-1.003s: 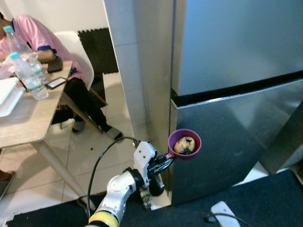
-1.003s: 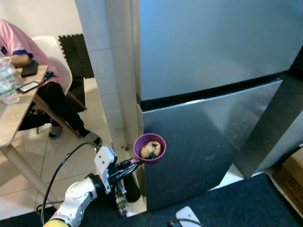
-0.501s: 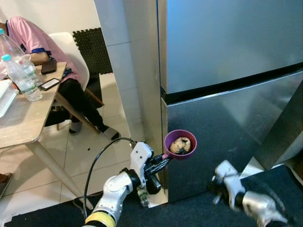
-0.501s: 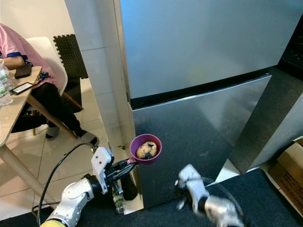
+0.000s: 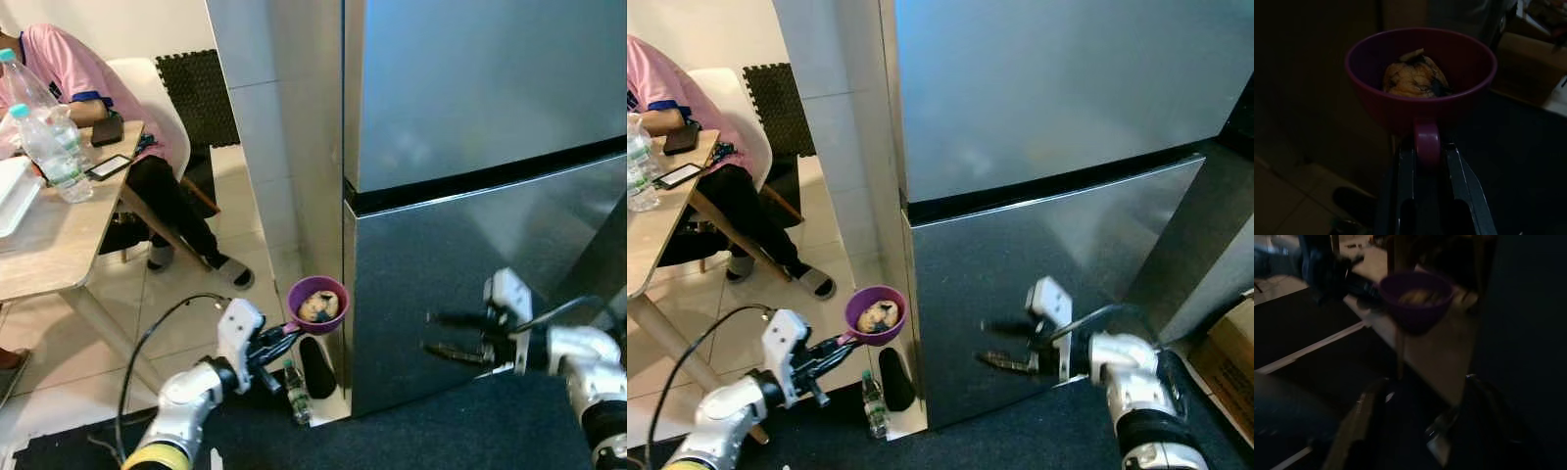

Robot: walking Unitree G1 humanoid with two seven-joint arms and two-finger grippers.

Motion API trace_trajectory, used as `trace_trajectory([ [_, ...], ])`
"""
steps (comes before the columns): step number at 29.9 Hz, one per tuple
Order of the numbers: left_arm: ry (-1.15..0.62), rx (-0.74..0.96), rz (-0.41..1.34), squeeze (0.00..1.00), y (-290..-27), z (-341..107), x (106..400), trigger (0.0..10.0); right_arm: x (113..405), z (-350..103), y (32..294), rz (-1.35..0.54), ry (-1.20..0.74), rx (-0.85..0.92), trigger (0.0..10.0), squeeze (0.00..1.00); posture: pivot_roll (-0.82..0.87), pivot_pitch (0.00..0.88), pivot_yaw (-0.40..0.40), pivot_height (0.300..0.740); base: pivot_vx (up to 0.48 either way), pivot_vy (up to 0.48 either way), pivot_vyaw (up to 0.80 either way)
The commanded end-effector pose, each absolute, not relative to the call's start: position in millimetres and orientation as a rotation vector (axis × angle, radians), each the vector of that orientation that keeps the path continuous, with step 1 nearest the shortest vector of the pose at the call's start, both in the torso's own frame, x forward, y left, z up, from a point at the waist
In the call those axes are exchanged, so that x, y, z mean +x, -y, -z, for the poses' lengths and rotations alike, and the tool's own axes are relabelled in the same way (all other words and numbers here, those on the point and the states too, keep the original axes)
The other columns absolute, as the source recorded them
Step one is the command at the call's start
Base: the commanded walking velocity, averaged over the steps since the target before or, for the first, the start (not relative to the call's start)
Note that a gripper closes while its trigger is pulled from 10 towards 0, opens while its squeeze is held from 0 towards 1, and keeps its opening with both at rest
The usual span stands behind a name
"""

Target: Restocking fridge

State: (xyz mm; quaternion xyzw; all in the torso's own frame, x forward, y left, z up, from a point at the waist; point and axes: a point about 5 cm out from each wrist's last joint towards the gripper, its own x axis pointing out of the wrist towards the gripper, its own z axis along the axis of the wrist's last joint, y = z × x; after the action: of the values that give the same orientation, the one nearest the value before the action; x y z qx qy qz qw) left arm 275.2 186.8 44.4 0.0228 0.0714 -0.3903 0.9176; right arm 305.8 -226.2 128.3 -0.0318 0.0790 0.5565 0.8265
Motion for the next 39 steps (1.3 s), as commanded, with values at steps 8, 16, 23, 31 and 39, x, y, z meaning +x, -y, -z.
trace_trajectory([
  [8,-0.145,0.066,0.848,0.00,-213,-57,271,10.0,322,-191,193,-1.321,0.005,-0.404,10.0,1.00,-0.02,0.030,0.036,0.740,0.000,0.000,0.00],
  [16,-0.112,0.045,0.907,0.00,-200,-61,272,10.0,340,-229,164,-1.299,0.107,-0.676,10.0,1.00,-0.02,0.030,0.029,0.740,0.000,0.000,0.00],
  [23,-0.103,0.033,0.948,0.00,-190,-62,272,10.0,364,-243,150,-1.155,0.067,-1.002,10.0,0.00,-0.03,0.028,0.016,0.740,0.000,0.000,0.00],
  [31,-0.106,0.050,0.940,0.00,-193,-64,272,10.0,378,-247,147,-1.040,0.027,-1.104,10.0,0.00,-0.02,0.036,0.010,0.740,0.000,0.000,0.00],
  [39,-0.116,0.061,0.942,0.00,-194,-63,271,10.0,387,-238,157,-0.955,-0.073,-1.238,10.0,0.00,-0.02,0.037,0.008,0.740,0.000,0.000,0.00],
])
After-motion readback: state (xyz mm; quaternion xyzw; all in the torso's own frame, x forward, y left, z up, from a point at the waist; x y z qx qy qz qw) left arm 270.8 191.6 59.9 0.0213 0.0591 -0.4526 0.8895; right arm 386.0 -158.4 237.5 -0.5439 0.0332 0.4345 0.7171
